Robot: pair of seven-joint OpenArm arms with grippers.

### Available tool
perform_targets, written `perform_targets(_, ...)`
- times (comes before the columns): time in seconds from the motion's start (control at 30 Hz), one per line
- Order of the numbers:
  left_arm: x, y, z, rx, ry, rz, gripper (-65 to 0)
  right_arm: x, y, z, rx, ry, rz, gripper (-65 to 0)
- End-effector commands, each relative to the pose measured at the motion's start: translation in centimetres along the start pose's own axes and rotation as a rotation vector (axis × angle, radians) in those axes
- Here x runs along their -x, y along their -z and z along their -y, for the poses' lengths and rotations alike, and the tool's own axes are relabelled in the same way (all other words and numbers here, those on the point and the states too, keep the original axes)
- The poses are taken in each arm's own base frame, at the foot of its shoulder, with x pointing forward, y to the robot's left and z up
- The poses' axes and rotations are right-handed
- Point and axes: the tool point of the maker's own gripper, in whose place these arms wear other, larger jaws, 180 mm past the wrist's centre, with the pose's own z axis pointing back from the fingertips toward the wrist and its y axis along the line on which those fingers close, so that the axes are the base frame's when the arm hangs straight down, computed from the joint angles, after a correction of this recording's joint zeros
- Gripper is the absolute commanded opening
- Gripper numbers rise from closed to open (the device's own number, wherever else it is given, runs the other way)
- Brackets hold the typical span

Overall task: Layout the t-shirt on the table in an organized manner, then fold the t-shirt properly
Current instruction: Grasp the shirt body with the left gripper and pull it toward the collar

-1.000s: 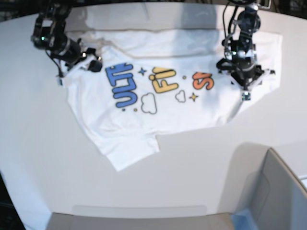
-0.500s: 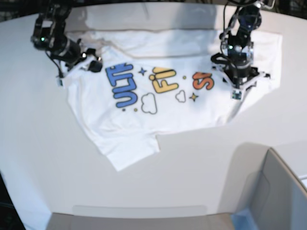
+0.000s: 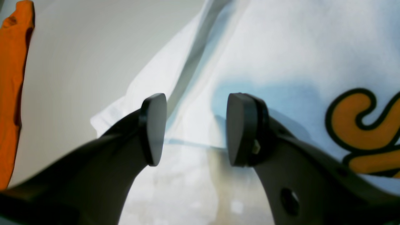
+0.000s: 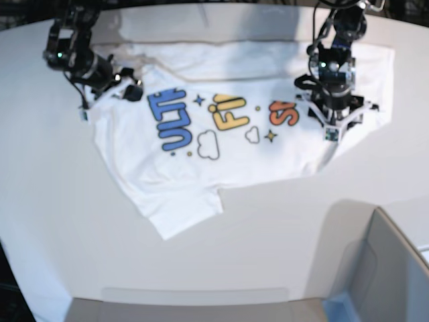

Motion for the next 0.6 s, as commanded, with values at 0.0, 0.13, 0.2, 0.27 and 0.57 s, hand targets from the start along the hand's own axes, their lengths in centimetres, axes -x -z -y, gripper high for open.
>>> perform_targets(0.0, -0.7, 0.4, -1.1, -0.034, 0.008, 0.028, -33.3, 1.2, -0.1, 1.7, 0.079, -0.005, -0.055, -45.1)
perform_targets(0.13, 1.2, 1.5, -1.4, -0.053, 0.030, -0.030, -33.3, 1.2, -0.1, 1.7, 0.077, -0.004, -0.055, -45.1)
perform_targets(0.2, 1.0, 2.2, -1.8, -0.070, 0.028, -0.036, -33.3, 1.2, -0.1, 1.7, 0.077, -0.004, -0.055, -45.1)
perform_targets(0.27, 1.2, 2.9, -3.3, -0.123, 0.010, -0.045, -33.3, 1.2, -0.1, 1.7, 0.078, -0.003, -0.057, -45.1)
perform_targets(0.57, 1.1, 3.8, -6.2, -0.217, 0.010, -0.022, -33.3, 1.5, -0.1, 1.6, 0.074, 0.002, -0.060, -45.1)
